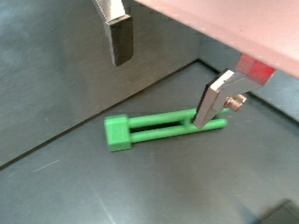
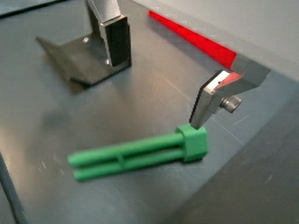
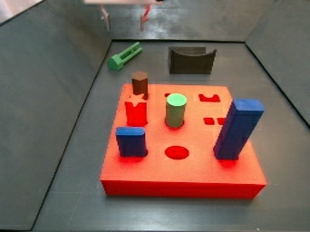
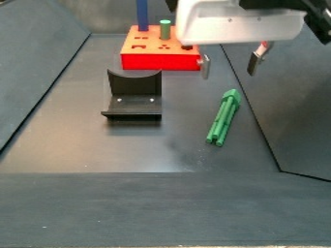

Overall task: Pick up the 3 prong object. Move up. Place the 3 prong object on the fixture. Regrasp the 3 prong object. Move to above the board. Insert the 3 prong object.
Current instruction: Pick up the 3 prong object.

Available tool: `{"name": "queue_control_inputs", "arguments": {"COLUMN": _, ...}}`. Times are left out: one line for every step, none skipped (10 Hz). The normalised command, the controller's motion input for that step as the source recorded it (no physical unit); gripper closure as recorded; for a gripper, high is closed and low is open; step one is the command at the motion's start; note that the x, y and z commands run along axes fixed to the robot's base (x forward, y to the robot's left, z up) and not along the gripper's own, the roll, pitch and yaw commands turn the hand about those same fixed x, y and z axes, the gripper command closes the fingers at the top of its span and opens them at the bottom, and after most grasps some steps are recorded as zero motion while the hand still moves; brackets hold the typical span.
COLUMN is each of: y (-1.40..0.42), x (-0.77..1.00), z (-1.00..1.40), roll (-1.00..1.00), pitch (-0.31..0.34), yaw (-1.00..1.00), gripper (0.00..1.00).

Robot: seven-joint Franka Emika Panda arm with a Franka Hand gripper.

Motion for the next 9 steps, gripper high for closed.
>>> {"name": "queue_control_inputs", "arguments": {"y": -0.17, "x": -0.35, "z": -0.41, "roll": 0.0, "pitch": -0.001, "yaw": -0.67, "gripper": 0.0}}
{"name": "queue_control_inputs", "arguments": {"y": -0.14, "x": -0.58, "z": -0.29, "roll": -0.02, "pitch": -0.146, "yaw": -0.29, "gripper": 0.0}}
{"name": "queue_control_inputs", "arguments": {"y": -0.29, "x": -0.24, "z": -0.26, "roll": 0.0, "pitch": -0.051, "yaw": -0.44, "gripper": 0.0}}
{"name": "queue_control_inputs", "arguments": {"y": -0.06, "x": 0.0, "z": -0.24, "roll": 0.0, "pitch": -0.009, "yaw": -1.0, "gripper": 0.0}}
{"name": "queue_control_inputs", "arguments": {"y": -0.08, "x": -0.05, "z": -0.15, "roll": 0.0, "pitch": -0.019, "yaw": -0.9, "gripper": 0.0}}
{"name": "queue_control_inputs", "arguments": {"y": -0.08, "x": -0.07, "z": -0.05, "roll": 0.0, "pitch": 0.0, "yaw": -0.9, "gripper": 0.0}}
{"name": "queue_control_inputs", "arguments": {"y": -0.1, "x": -0.01, "z": -0.04, "roll": 0.0, "pitch": 0.0, "yaw": -0.91, "gripper": 0.0}}
{"name": "queue_control_inputs", "arguments": {"y": -0.12, "x": -0.11, "z": -0.03, "roll": 0.0, "pitch": 0.0, "yaw": -0.82, "gripper": 0.0}}
{"name": "queue_control_inputs", "arguments": {"y": 0.0, "x": -0.15, "z": 0.0, "roll": 0.0, "pitch": 0.0, "yaw": -0.56, "gripper": 0.0}}
